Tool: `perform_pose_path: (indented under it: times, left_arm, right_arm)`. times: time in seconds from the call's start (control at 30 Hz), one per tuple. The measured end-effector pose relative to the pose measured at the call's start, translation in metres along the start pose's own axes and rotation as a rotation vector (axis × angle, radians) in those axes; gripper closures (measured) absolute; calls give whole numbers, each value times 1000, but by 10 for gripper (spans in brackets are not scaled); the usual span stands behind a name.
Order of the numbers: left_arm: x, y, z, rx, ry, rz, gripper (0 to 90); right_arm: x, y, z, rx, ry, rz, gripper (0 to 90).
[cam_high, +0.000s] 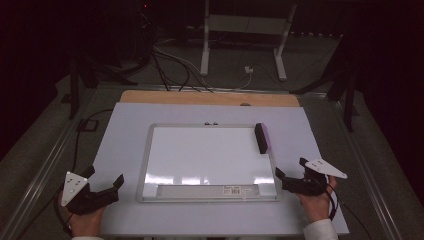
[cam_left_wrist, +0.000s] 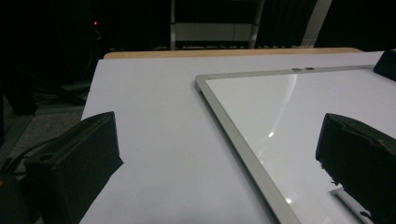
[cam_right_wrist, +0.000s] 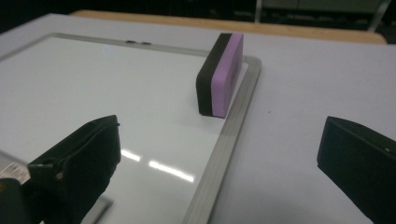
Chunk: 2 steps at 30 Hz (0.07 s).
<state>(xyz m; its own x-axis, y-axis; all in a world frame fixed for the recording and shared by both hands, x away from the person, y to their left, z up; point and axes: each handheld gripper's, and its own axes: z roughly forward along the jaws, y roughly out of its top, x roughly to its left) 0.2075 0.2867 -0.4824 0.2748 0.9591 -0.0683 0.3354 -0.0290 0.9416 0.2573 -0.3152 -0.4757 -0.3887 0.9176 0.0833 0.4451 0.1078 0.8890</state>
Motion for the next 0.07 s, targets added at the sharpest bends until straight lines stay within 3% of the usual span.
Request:
perform_pose_path:
  times: [0.07]
  left_arm:
    - [0, 1, 0, -4, -1, -1, 6]
  right_arm:
    - [-1, -4, -9, -34, 9, -4, 1]
